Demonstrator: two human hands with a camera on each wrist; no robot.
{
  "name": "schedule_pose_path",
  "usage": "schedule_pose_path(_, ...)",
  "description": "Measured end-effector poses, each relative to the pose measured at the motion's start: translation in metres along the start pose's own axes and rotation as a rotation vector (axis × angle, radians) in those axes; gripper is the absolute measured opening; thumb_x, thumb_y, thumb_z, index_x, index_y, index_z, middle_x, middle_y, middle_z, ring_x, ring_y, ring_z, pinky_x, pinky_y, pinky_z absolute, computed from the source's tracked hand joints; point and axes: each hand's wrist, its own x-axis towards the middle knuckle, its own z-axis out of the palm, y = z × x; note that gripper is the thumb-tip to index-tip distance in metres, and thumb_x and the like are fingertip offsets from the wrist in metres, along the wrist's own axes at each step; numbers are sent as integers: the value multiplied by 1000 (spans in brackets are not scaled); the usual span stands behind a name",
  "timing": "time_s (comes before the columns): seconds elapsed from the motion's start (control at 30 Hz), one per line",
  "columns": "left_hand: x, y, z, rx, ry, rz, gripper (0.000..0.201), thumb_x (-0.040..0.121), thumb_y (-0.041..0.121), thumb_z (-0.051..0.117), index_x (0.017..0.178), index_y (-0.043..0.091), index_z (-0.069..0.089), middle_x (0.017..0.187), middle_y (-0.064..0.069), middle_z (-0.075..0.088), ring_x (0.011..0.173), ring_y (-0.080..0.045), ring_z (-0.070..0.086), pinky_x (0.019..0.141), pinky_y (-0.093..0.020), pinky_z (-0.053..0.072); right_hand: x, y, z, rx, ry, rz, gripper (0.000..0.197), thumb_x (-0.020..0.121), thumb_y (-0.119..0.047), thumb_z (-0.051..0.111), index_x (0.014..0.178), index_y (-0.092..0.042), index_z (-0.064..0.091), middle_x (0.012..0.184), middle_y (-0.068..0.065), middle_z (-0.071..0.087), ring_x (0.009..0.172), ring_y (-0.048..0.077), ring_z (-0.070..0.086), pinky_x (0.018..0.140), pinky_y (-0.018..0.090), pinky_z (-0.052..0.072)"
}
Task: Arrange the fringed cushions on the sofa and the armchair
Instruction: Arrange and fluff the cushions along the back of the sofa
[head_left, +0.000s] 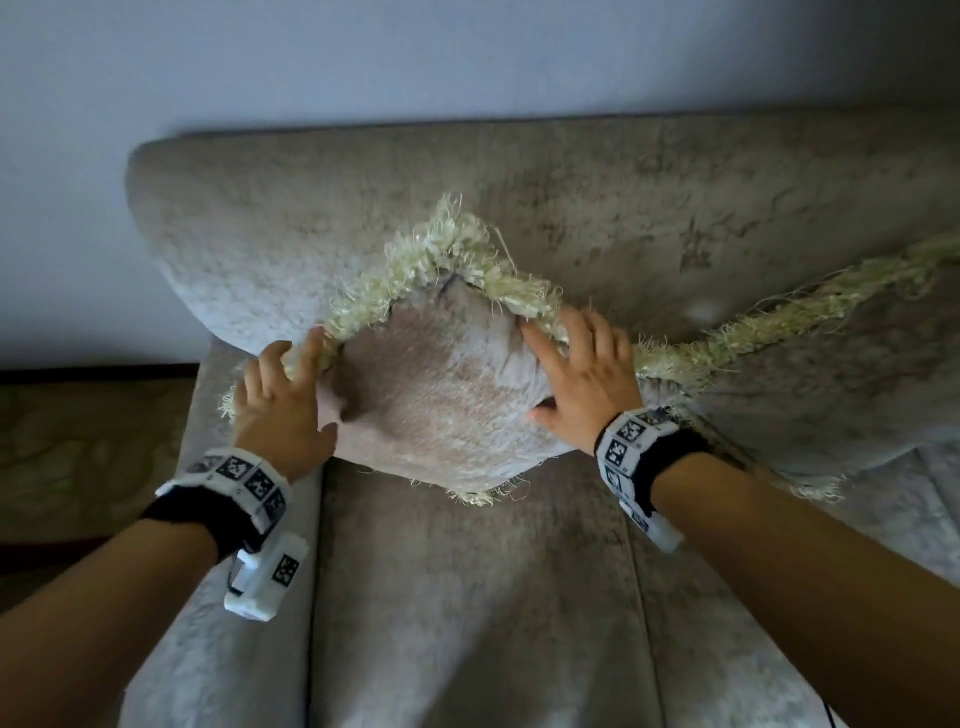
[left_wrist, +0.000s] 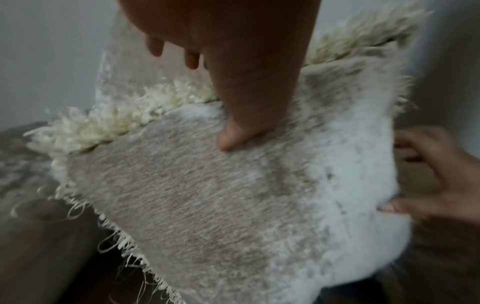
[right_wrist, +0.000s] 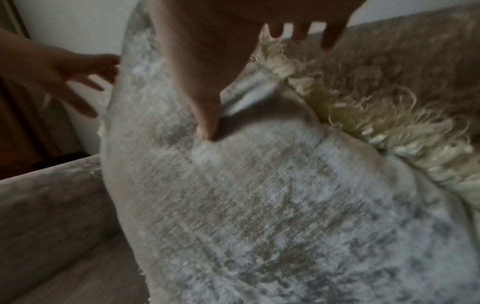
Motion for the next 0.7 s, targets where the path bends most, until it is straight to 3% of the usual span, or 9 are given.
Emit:
schedule_pose_path(0.1, -20, 22, -22, 2, 117, 268, 96, 61, 17, 80, 144, 19, 32, 136, -18, 44, 117, -40, 45, 94, -56, 44, -17, -14, -22, 47, 92, -198, 88, 66, -38, 80, 141, -17, 41, 139, 9, 34, 124, 33, 38, 100, 51, 39)
schedule_pose_path(0.2, -28, 54, -33, 66, 58, 578, 92, 65, 18, 70, 148, 22, 31, 148, -15, 39, 134, -37, 37, 106, -55, 37, -18, -32, -36, 27, -25, -353, 84, 70, -26, 74, 146, -20, 36, 150, 8, 33, 134, 32, 34, 107, 53, 36)
schedule_pose_path(0.27, -24, 70, -43, 161, -20, 714, 93, 69, 22, 63, 152, 22, 22, 157, -14, 26, 144, -36, 23, 114, -58, 24, -11, -37, -45, 0, -150, -357, 89, 67, -25, 75, 146, -24, 32, 156, 8, 24, 141, 34, 26, 113, 56, 29)
schedule_pose_path(0.37, -10, 82, -58, 318, -184, 659, 96, 79, 20, 57, 154, 27, -3, 163, -5, -9, 147, -25, -16, 118, -54, -7, 2, -39, -59, -36, -370, -285, 95, 77, -30, 70, 153, -31, 12, 163, 1, -10, 149, 32, -2, 119, 58, 10)
schedule_pose_path(0.4, -5, 82, -61, 337, -229, 600, 98, 80, 15, 56, 154, 29, -6, 162, -2, -14, 146, -22, -21, 118, -53, -9, 5, -39, -64, -45, -434, -258, 96, 81, -32, 67, 154, -33, 5, 162, -2, -19, 150, 30, -9, 120, 57, 5)
schedule_pose_path(0.47, 2, 84, -71, 362, -273, 550, 100, 79, 12, 58, 154, 30, -6, 162, 0, -15, 147, -22, -19, 119, -54, -3, 8, -42, -76, -59, -505, -219, 95, 84, -35, 65, 153, -36, -1, 161, -4, -24, 150, 28, -13, 120, 54, 0)
schedule_pose_path(0.57, 4, 87, -89, 339, -359, 564, 102, 78, 17, 66, 154, 29, -1, 163, 0, -7, 149, -22, -8, 120, -52, 6, 8, -43, -99, -11, -552, -178, 89, 88, -36, 62, 154, -33, 3, 164, -1, -16, 151, 25, -9, 120, 51, 3)
schedule_pose_path(0.63, 3, 90, -107, 285, -376, 565, 98, 78, 20, 69, 154, 27, 7, 163, -1, 7, 149, -25, 5, 118, -49, 17, 5, -41, -123, 8, -540, -135, 82, 90, -35, 58, 155, -31, 7, 165, 3, -5, 151, 26, 1, 121, 51, 10)
schedule_pose_path(0.7, 2, 93, -129, 222, -376, 545, 82, 81, 22, 67, 150, 30, 23, 157, -1, 26, 142, -26, 26, 110, -45, 35, 1, -41, -152, 45, -518, -84, 73, 92, -36, 54, 154, -27, 16, 162, 6, 18, 147, 29, 20, 118, 52, 21)
